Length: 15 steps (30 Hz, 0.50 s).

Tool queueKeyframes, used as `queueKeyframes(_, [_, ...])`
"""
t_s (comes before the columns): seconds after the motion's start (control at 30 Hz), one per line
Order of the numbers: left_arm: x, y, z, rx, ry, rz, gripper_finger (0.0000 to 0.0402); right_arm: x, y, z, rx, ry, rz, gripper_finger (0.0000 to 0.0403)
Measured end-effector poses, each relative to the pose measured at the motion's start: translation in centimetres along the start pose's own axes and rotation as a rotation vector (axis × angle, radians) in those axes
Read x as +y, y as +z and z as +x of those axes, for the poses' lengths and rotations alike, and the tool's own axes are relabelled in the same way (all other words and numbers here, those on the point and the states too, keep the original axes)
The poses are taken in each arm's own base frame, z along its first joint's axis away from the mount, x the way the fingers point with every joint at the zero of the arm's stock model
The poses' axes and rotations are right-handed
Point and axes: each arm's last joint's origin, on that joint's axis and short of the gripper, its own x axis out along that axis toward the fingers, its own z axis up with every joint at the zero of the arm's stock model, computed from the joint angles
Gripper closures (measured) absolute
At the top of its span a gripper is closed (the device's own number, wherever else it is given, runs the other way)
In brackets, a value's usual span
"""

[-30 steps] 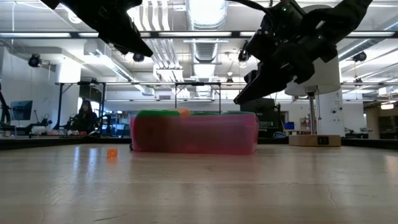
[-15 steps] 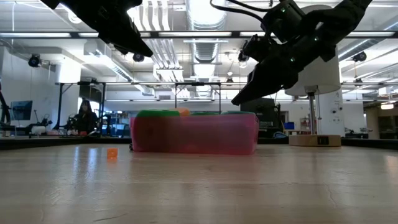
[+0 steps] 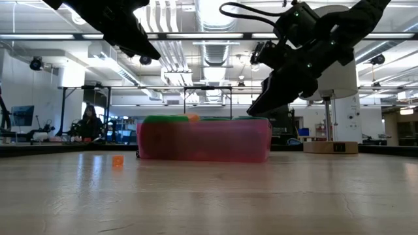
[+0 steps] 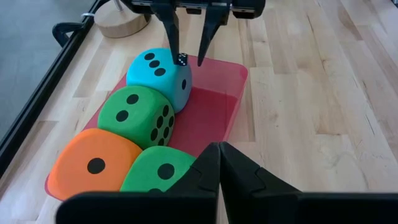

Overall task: Pick & Place Dice
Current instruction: Put the right small black die into the pink bin

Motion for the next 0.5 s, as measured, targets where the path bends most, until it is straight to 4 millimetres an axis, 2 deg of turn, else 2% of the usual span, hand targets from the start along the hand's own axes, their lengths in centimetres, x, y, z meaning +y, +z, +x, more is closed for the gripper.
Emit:
queueKeyframes(0.2, [0.01, 0.0, 0.0, 0.0, 0.0, 0.0, 0.0391, -0.29, -0.14, -0.02, 0.023, -0.104, -0.005, 0.0245])
queueKeyframes(0.5, [0.01, 0.0, 0.0, 0.0, 0.0, 0.0, 0.0391, -0.18, -0.11, -0.06, 0.02, -0.079, -0.006, 0.0239])
